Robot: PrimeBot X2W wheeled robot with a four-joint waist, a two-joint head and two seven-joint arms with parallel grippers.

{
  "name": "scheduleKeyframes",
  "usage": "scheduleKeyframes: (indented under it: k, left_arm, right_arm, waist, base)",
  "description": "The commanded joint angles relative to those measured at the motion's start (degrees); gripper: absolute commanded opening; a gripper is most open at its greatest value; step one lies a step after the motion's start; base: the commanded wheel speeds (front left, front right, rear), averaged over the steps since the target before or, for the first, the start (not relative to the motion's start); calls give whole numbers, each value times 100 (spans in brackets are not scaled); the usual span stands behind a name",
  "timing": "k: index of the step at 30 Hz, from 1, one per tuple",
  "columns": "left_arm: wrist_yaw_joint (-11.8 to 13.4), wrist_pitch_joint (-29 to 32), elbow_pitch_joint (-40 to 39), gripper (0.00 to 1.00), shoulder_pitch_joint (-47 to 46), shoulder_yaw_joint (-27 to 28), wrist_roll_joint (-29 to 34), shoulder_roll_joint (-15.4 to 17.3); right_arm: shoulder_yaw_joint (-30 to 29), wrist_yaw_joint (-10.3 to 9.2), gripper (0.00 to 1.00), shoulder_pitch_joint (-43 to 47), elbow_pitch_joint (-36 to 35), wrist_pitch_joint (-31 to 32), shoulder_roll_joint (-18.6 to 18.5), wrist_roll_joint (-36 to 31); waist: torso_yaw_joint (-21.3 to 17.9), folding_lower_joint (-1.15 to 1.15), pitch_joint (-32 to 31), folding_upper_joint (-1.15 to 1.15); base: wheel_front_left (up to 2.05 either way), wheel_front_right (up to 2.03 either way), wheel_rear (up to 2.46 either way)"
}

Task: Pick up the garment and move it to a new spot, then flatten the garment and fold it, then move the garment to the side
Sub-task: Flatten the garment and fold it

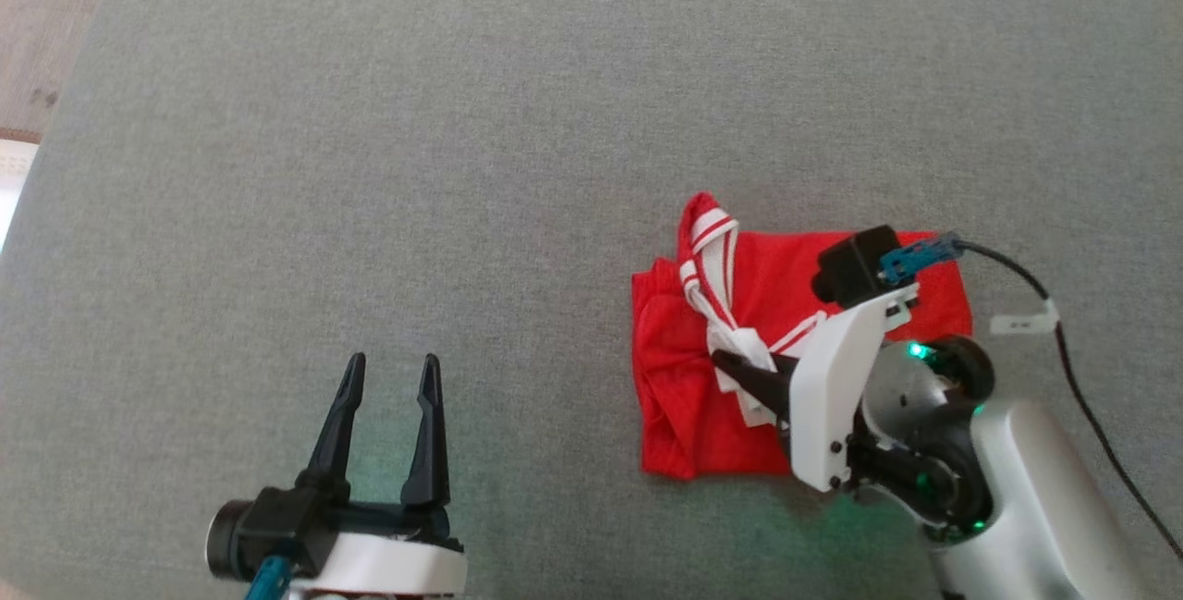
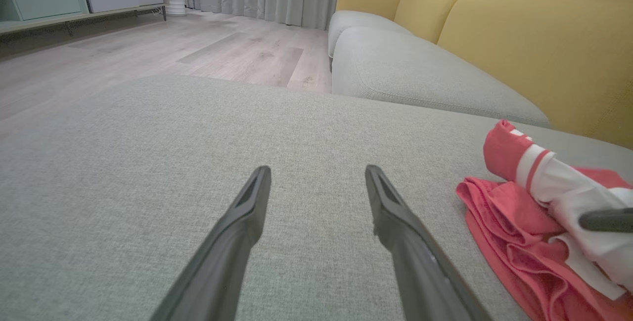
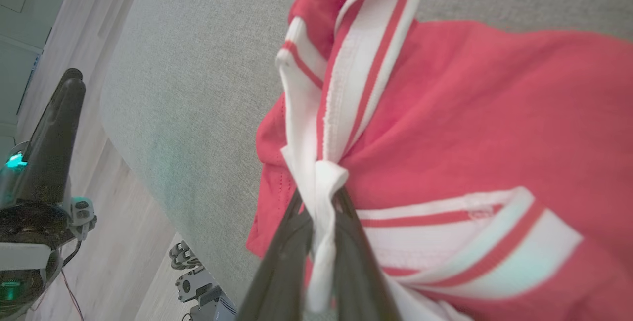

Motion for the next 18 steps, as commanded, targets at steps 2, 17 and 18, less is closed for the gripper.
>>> scheduleKeyframes:
  k: [2,17,18]
  left_arm:
    - [59,-54,-122,100,-44,135,-39,-14]
    - [19,-55,-109,100,89,351,161,-15]
    - [9,-55,-114,100,99,372,182,-15]
  right_arm:
    - [197,43,0,-201,-108,-130,170,2]
    - [54,43,100,52,-615,-1539,258,1130]
    - [-49,43,100,97,-691,-1669,259,1054]
  waist:
    - [-30,0,-28,0]
    - [-459,0,-296,0]
    - [-501,0,-329,0]
  base:
    - [0,0,0]
    - [0,0,0]
    - [0,0,0]
